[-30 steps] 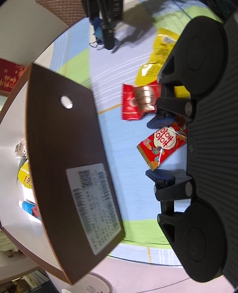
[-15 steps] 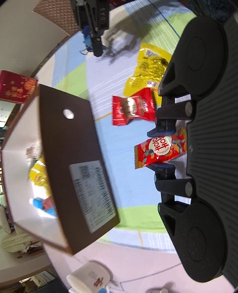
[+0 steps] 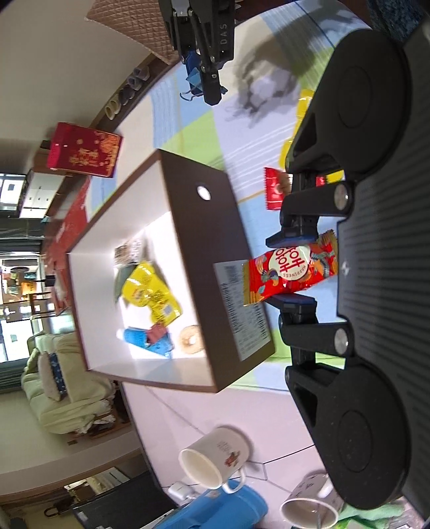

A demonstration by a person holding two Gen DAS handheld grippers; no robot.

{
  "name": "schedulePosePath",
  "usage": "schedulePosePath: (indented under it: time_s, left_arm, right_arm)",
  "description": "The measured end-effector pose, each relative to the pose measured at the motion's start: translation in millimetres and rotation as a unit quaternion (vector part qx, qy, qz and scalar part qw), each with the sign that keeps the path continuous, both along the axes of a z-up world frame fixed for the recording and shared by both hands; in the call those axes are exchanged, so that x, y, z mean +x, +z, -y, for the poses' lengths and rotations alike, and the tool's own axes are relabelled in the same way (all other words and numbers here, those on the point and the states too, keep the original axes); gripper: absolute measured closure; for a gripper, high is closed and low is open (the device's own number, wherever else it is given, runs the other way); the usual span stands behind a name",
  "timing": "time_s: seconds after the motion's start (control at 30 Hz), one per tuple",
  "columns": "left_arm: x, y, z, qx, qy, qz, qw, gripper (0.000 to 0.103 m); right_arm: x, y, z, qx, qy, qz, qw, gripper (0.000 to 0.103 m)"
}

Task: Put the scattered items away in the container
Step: 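Grasp the red Hello candy packet with the left tool, then carry the red candy and the blue clip over the box with both tools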

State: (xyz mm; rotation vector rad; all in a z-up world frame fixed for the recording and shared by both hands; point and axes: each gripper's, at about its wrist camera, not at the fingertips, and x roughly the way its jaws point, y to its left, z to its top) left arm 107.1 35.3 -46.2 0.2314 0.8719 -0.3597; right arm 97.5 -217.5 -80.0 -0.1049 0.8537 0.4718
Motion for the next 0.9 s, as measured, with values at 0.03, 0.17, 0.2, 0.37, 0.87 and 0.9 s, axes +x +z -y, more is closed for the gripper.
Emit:
schedulePosePath:
  time_s: [0.03,0.17,0.2,0.37,0.87,0.9]
  left_arm:
    - [0.6,3.0,0.0,0.0,0.0,0.003,1.0,0.08]
    - [2.1,16.1,-0.8,-0.005,-0.003,0.019,0.9998,0.08]
    - [2.8,19.4,-1.0,-0.007,-0.005,0.022,0.9997,0.08]
    - [7.8,31.3,-2.5,-0.01,-0.011,0.034,0.9993,0.08]
    - [49.2,52.6,-4.9,0.006,-0.049,0.054,0.9973,0.08]
    - [53.4,52.6,-3.6,0.012,-0.054,0.056,0.9969,0.08]
  right_arm:
    - [0.8,4.1,-0.5,0.005,0.0,0.003,1.0,0.079]
    - [5.0,22.6,-1.0,0.037,0.001,0.007,0.999,0.079]
    - [5.6,27.5,-0.9,0.045,0.003,0.009,0.999,0.079]
    - [14.1,45.8,-1.3,0.08,0.007,0.009,0.997,0.079]
    - [53.4,75.4,-31.1,0.102,0.073,0.018,0.992,0.079]
    - [58.8,76.2,-35.6,0.097,0.08,0.02,0.992,0.079]
